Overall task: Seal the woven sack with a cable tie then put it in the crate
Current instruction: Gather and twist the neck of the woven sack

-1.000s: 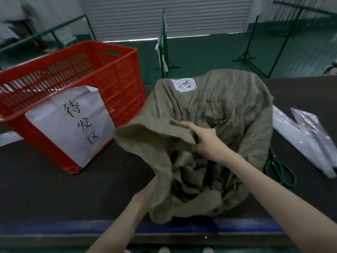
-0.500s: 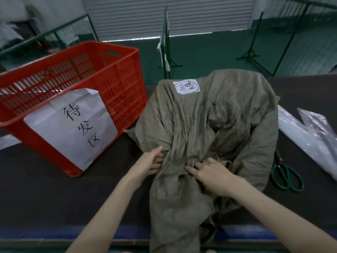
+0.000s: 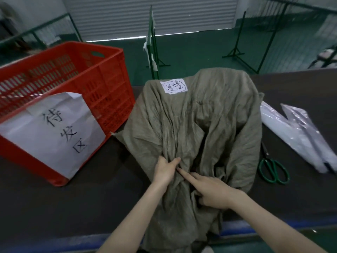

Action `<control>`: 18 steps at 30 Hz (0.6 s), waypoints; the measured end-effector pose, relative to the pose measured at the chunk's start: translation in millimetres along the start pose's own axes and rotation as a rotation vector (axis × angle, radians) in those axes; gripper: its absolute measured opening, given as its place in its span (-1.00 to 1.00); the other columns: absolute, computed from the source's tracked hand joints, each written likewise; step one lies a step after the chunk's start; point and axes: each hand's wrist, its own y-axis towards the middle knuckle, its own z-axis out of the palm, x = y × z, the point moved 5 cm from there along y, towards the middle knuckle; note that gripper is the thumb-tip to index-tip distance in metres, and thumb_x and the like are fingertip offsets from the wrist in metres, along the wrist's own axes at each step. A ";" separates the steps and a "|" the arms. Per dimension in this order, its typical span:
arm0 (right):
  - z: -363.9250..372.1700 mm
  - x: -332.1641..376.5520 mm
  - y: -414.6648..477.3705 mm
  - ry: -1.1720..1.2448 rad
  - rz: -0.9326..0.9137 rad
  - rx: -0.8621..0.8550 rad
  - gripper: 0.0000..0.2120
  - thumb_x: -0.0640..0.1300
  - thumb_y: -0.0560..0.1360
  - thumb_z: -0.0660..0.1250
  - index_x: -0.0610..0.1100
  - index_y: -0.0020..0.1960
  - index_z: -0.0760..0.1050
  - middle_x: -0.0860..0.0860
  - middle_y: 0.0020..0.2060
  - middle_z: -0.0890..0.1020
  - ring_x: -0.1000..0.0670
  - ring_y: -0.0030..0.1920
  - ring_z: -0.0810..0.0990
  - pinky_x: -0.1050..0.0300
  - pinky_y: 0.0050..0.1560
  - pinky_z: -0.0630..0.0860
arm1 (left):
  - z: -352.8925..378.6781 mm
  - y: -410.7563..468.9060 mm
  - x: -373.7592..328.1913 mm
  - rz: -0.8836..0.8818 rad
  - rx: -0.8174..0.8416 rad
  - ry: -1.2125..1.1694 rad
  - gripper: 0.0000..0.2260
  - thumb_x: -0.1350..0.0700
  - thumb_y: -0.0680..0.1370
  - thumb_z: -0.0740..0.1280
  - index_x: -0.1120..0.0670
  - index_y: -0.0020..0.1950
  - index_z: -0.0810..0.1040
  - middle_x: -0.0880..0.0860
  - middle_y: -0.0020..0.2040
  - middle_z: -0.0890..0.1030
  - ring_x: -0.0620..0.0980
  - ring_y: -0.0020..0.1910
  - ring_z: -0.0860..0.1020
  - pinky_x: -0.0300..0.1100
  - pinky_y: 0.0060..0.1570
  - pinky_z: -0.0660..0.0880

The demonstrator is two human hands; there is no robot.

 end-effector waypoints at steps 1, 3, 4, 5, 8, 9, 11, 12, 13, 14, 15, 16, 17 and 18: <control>-2.0 -3.1 -2.4 0.083 -0.001 0.026 0.01 -0.18 0.38 0.30 0.28 0.44 -0.40 -0.02 0.47 0.21 -0.16 0.35 0.38 -0.08 0.22 0.44 | 1.3 1.2 0.7 0.013 -0.005 -0.006 -0.55 0.04 0.46 0.39 0.19 0.29 0.47 0.13 0.21 0.59 0.09 0.18 0.55 0.02 0.28 0.45; -9.8 -6.0 -7.4 0.237 -0.013 0.067 0.02 -0.14 0.38 0.37 0.34 0.44 -0.33 0.01 0.49 0.21 -0.08 0.40 0.33 -0.04 0.34 0.36 | 3.9 0.4 -1.8 0.048 0.010 -0.007 -0.70 0.13 0.51 0.31 0.17 0.23 0.55 0.13 0.16 0.63 0.08 0.13 0.58 0.02 0.26 0.47; -13.4 -7.6 -10.4 0.297 -0.016 0.084 0.00 -0.12 0.39 0.39 0.33 0.45 -0.29 0.02 0.49 0.23 -0.03 0.39 0.33 0.03 0.37 0.33 | 5.9 -1.2 -5.0 0.064 0.026 -0.002 -0.74 0.16 0.54 0.27 0.16 0.20 0.57 0.12 0.13 0.64 0.07 0.11 0.59 0.01 0.25 0.47; -16.9 -8.5 -12.2 0.328 -0.014 0.107 -0.02 -0.10 0.41 0.40 0.31 0.47 -0.25 0.02 0.47 0.28 0.02 0.35 0.37 0.12 0.35 0.33 | 6.2 -3.0 -8.8 0.081 0.037 -0.001 -0.75 0.19 0.55 0.24 0.15 0.19 0.58 0.10 0.11 0.65 0.06 0.10 0.59 -0.02 0.24 0.48; -24.8 -15.0 -21.0 0.300 0.050 0.179 -0.07 0.08 0.39 0.42 0.24 0.51 -0.15 -0.02 0.38 0.43 0.03 0.23 0.46 0.20 0.22 0.38 | 3.2 -7.6 -18.9 0.114 0.021 -0.016 -0.74 0.22 0.59 0.18 0.15 0.22 0.55 0.05 0.11 0.61 0.03 0.11 0.55 -0.12 0.22 0.44; -26.0 -19.0 -24.3 0.304 0.079 0.208 -0.07 0.14 0.36 0.44 0.23 0.51 -0.10 -0.02 0.37 0.44 0.01 0.26 0.46 0.20 0.24 0.38 | -0.2 -8.9 -21.1 0.108 -0.002 -0.038 -0.73 0.22 0.60 0.16 0.17 0.25 0.52 0.06 0.12 0.59 0.03 0.13 0.53 -0.12 0.23 0.43; -29.7 -25.4 -33.3 0.335 0.118 0.260 -0.08 0.20 0.32 0.46 0.19 0.51 0.00 0.04 0.40 0.41 0.03 0.33 0.40 0.19 0.29 0.36 | -7.5 -10.0 -22.5 0.082 -0.042 -0.118 -0.72 0.22 0.61 0.14 0.19 0.29 0.48 0.08 0.16 0.57 0.07 0.16 0.52 -0.04 0.30 0.41; -32.6 -26.9 -38.1 0.345 0.124 0.284 -0.08 0.22 0.30 0.46 0.17 0.51 0.04 0.08 0.42 0.37 0.04 0.37 0.36 0.18 0.32 0.34 | -10.6 -9.3 -21.8 0.069 -0.051 -0.167 -0.72 0.22 0.61 0.13 0.19 0.29 0.47 0.12 0.18 0.57 0.10 0.17 0.53 0.00 0.30 0.41; -36.0 -27.6 -42.1 0.360 0.121 0.303 -0.08 0.23 0.29 0.46 0.16 0.51 0.06 0.10 0.43 0.35 0.05 0.39 0.33 0.16 0.35 0.32 | -12.3 -8.4 -21.0 0.056 -0.052 -0.207 -0.72 0.21 0.61 0.13 0.19 0.29 0.46 0.15 0.18 0.58 0.12 0.16 0.54 0.03 0.29 0.43; -39.8 -27.3 -45.3 0.384 0.113 0.313 -0.09 0.22 0.29 0.47 0.16 0.50 0.08 0.12 0.40 0.35 0.06 0.39 0.33 0.14 0.36 0.32 | -12.8 -8.1 -20.6 0.042 -0.049 -0.241 -0.72 0.19 0.61 0.13 0.19 0.29 0.45 0.16 0.18 0.58 0.13 0.14 0.55 0.03 0.28 0.44; -44.5 -25.3 -48.1 0.410 0.098 0.311 -0.10 0.21 0.29 0.48 0.17 0.50 0.10 0.14 0.36 0.39 0.08 0.34 0.36 0.15 0.34 0.35 | -12.6 -8.7 -20.8 0.028 -0.046 -0.264 -0.71 0.19 0.61 0.12 0.19 0.29 0.44 0.15 0.16 0.58 0.12 0.13 0.55 0.02 0.26 0.45; -50.2 -22.8 -50.0 0.431 0.088 0.289 -0.13 0.20 0.29 0.48 0.16 0.49 0.13 0.18 0.29 0.42 0.11 0.27 0.42 0.18 0.28 0.40 | -11.7 -10.1 -21.6 0.017 -0.035 -0.294 -0.71 0.19 0.61 0.12 0.20 0.30 0.44 0.15 0.15 0.58 0.12 0.12 0.55 0.01 0.24 0.46; -57.1 -20.1 -51.2 0.451 0.086 0.236 -0.18 0.20 0.30 0.47 0.15 0.46 0.20 0.22 0.22 0.46 0.15 0.17 0.47 0.25 0.17 0.45 | -10.2 -11.5 -22.3 0.013 -0.014 -0.321 -0.69 0.20 0.60 0.11 0.21 0.30 0.44 0.15 0.13 0.58 0.11 0.11 0.55 -0.01 0.22 0.47; -65.0 -18.0 -50.7 0.472 0.090 0.136 -0.28 0.21 0.31 0.46 0.12 0.40 0.31 0.26 0.11 0.50 0.21 0.05 0.51 0.32 0.03 0.45 | -8.9 -13.8 -23.3 0.011 0.005 -0.336 -0.69 0.22 0.59 0.11 0.22 0.30 0.45 0.16 0.10 0.59 0.11 0.08 0.56 -0.02 0.20 0.48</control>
